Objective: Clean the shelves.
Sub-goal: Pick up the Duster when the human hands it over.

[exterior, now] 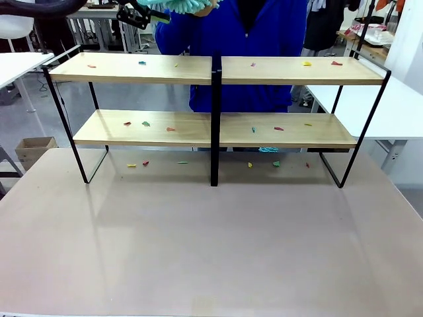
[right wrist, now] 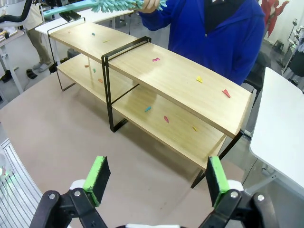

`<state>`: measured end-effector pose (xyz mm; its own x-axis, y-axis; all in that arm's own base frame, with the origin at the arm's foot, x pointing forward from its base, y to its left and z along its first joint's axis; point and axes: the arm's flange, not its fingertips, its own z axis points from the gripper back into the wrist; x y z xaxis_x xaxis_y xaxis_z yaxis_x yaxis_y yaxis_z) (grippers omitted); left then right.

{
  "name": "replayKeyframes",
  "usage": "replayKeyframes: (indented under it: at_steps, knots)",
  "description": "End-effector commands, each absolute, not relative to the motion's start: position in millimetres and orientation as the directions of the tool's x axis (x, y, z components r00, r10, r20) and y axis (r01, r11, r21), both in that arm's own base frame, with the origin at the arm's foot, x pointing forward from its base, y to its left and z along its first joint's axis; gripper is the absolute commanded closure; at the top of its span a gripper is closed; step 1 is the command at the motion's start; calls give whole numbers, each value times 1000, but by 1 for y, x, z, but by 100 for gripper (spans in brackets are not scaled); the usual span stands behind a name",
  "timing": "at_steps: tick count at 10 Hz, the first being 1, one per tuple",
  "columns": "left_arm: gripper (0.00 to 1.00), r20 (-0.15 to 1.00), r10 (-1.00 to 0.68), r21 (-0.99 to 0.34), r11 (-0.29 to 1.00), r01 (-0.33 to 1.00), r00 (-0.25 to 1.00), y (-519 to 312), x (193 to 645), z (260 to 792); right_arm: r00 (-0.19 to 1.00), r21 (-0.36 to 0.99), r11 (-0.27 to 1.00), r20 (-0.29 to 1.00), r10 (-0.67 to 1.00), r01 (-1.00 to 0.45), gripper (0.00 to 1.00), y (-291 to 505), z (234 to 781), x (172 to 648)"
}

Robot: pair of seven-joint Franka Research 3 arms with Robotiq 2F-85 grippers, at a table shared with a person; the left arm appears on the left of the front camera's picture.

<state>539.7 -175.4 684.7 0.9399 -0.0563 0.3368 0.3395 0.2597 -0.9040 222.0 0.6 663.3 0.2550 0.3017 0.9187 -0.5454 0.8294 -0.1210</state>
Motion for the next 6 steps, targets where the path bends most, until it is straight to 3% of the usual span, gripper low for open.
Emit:
replayKeyframes:
  at_steps: [1,2,4,5,6]
  knots:
    - [64,351,-57,-886,302,351,935,-179,537,692,258,-117,831,919,298,-545,0,0,664,222]
    - [100,353,-59,-884,304,354,934,-180,536,693,258,-117,831,919,298,-545,0,0,664,222]
    - [100,359,-59,-879,314,358,932,-179,536,692,258,-117,831,919,298,-545,0,0,664,222]
    - [86,363,-56,-873,327,360,930,-180,535,691,258,-117,831,919,298,-545,0,0,664,222]
    - [96,365,-53,-871,334,361,930,-181,534,691,258,-117,831,919,298,-545,0,0,664,222]
